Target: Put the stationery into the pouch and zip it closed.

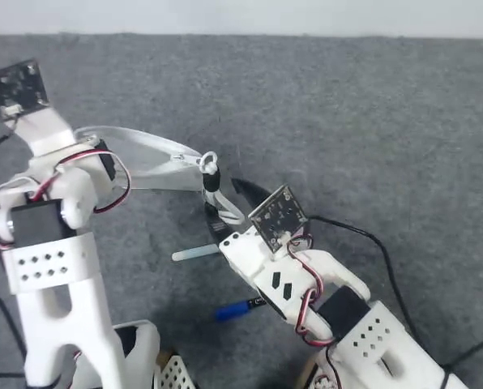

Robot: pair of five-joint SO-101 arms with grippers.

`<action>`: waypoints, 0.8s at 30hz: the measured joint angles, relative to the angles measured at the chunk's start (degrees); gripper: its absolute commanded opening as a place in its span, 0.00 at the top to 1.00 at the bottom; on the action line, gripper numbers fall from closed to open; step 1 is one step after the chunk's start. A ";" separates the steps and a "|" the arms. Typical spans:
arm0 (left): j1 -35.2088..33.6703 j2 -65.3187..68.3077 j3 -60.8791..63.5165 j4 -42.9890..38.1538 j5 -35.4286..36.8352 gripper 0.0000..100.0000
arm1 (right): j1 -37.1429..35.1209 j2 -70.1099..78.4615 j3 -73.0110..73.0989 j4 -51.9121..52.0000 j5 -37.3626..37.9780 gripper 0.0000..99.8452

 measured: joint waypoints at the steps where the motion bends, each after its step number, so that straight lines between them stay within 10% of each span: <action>1: 0.00 0.00 0.00 0.00 0.35 0.99 | -0.18 0.00 0.00 0.26 0.00 0.82; 24: -5.80 0.62 0.09 -0.53 2.73 0.99 | -10.11 -0.09 -3.43 14.07 0.00 0.82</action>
